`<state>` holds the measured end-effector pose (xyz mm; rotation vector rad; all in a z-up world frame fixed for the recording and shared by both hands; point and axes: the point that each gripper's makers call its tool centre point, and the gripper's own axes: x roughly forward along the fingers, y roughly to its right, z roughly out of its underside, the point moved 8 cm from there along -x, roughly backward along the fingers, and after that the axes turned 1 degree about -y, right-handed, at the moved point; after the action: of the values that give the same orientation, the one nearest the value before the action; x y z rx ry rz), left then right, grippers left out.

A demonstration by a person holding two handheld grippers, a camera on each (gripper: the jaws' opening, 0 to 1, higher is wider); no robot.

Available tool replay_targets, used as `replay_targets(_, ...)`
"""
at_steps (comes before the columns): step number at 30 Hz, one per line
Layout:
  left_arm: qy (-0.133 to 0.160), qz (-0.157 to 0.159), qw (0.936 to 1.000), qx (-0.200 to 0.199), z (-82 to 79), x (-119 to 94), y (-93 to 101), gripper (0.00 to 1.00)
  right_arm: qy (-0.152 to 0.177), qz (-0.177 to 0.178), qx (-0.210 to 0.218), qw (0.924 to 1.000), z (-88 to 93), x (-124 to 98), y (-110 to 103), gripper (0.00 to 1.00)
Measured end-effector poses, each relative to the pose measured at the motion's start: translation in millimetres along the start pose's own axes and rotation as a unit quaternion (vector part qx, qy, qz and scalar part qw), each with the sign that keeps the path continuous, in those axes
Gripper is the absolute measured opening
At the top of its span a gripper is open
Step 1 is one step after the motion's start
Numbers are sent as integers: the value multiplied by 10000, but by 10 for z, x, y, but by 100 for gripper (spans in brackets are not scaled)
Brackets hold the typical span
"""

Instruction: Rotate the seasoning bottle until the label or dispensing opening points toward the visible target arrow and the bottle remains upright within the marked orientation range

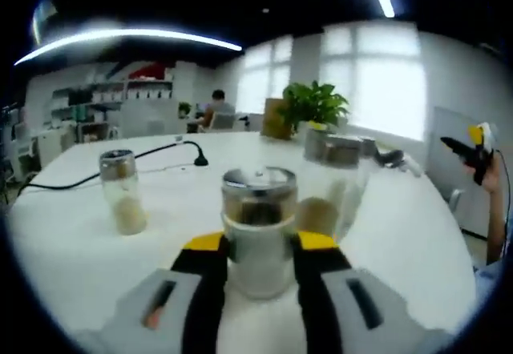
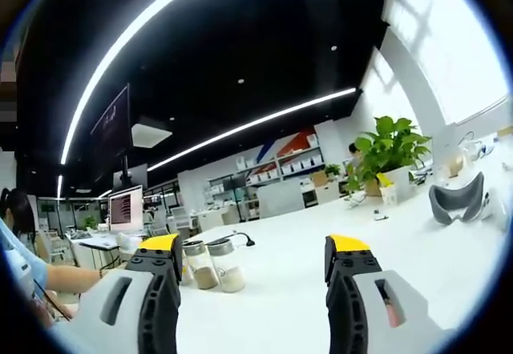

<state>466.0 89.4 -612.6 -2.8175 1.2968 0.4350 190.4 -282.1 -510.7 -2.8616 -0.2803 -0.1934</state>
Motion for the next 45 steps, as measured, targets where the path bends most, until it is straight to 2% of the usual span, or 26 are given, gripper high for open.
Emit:
replay_targets(14, -181, -10, 9996, 201, 60, 10, 15, 34, -42, -29, 29, 10000, 20, 2, -7, 74)
replay_targets(23, -168, 4, 9994, 300, 65, 25, 14, 34, -104, -15, 39, 9999, 44, 12, -1, 74)
replay_targets(25, -128, 102, 9997, 185, 70, 21, 6, 35, -122, -22, 53, 9999, 52, 16, 0, 74)
replay_targets(27, -33, 190, 9996, -221, 62, 7, -6, 36, -143, -23, 64, 9999, 60, 20, 2, 74)
replay_targets(29, 93, 242, 9988, -425, 43, -16, -24, 37, -143, -19, 68, 9999, 61, 22, 2, 74)
replay_targets(31, 113, 196, 9990, -383, 30, -51, -13, 39, -146, -32, 82, 9999, 63, 24, 4, 74)
replay_targets(33, 76, 58, 10000, 25, 13, -80, 11, 42, -163, -37, 92, 9998, 69, 26, 6, 74)
replay_targets(34, 21, -38, 9996, 277, 12, -83, 21, 46, -166, -39, 97, 9998, 71, 28, 6, 74)
replay_targets(35, -113, -129, 9988, 454, 28, -80, 40, 50, -168, -41, 103, 9998, 74, 29, 5, 74)
replay_targets(36, -96, -126, 9986, 501, 28, -72, 65, 53, -170, -45, 106, 9998, 76, 32, 3, 74)
replay_targets(38, -11, -131, 9990, 431, 18, -62, 139, 55, -193, -61, 111, 9997, 83, 34, -3, 74)
replay_targets(39, -5, -316, 9986, 422, 8, -61, 145, 55, -214, -64, 110, 9997, 87, 34, -4, 74)
replay_targets(41, -24, -409, 9985, 370, -1, -41, 181, 57, -227, -48, 97, 9997, 92, 34, -5, 73)
replay_targets(45, -71, -842, 9964, 37, 37, -37, 206, 58, -207, -12, 111, 9997, 88, 32, 11, 73)
